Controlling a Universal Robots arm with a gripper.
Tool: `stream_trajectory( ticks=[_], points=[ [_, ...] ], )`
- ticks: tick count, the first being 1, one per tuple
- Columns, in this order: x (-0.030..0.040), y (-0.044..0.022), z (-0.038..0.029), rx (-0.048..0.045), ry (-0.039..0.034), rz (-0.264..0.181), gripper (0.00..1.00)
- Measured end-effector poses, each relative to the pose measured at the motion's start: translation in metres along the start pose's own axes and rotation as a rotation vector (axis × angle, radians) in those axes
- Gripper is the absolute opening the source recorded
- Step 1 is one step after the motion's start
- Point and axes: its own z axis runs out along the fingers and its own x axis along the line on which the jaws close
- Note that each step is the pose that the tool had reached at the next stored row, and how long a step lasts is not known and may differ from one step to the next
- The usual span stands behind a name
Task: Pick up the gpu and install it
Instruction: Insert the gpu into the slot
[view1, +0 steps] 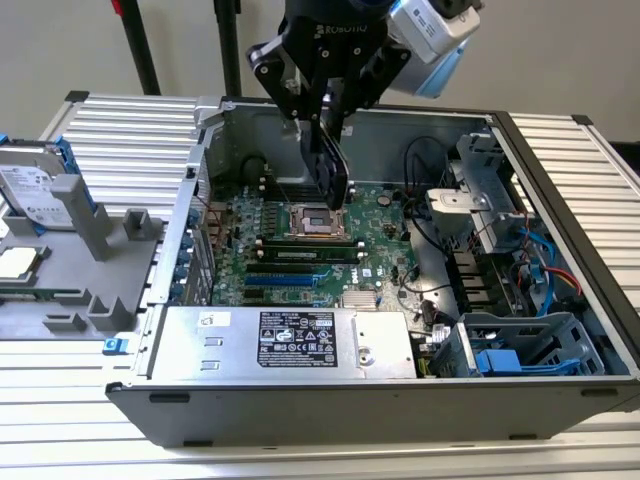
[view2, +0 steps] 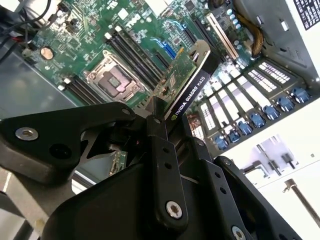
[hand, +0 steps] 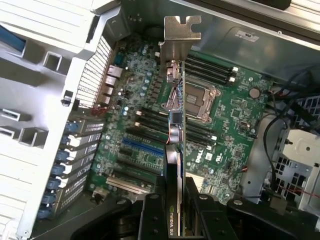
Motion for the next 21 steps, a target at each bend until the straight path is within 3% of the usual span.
stream_trajectory(
  ticks=[21],
  points=[
    [0.0,0.0,-0.0003,-0.0031,0.014,-0.249,0.0]
  ],
)
